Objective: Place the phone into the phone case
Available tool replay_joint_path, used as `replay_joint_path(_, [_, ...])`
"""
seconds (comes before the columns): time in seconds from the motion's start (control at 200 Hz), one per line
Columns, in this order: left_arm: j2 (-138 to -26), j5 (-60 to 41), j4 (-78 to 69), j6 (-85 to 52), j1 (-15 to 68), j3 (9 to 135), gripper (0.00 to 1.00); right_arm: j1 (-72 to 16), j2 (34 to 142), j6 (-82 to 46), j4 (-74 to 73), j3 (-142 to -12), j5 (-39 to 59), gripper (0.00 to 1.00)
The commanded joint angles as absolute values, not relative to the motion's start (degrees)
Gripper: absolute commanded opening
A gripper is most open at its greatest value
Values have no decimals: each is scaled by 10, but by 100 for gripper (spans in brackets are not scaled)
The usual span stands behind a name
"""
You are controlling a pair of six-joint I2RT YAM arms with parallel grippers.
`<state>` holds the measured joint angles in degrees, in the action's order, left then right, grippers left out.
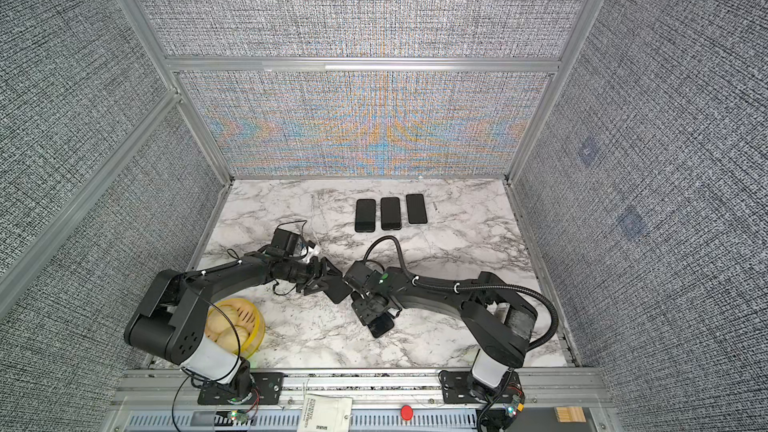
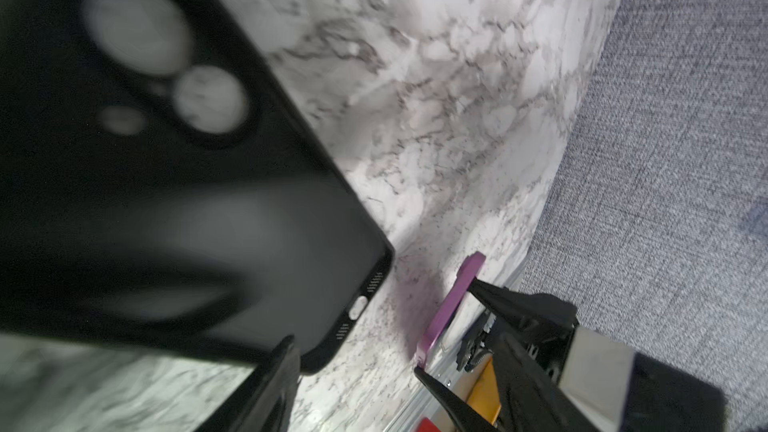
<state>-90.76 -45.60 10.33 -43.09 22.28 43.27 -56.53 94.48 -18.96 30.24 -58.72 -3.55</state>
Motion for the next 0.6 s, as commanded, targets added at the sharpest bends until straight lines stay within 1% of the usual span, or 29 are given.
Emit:
replay_joint_path(0.0, [-908,-497,69,-428,235,431,72,-550,928,-151,266,-587,-7,61])
replay_joint_path(0.235, [-917,-551,-73,-472,257,389,60,-536,921,-128,247,-579,29,60])
replay_joint_path(0.325, [-913,-553,-112,-485,265,373,56,-531,910,-130,237,-575,42,60])
replay_joint_path(0.51, [-916,-560,-138,-489,271,365,39,-529,902,-129,237,-580,55,59])
replay_joint_path(0.595, [-914,-562,-149,-491,272,364,35,-529,906,-128,240,-586,60,59])
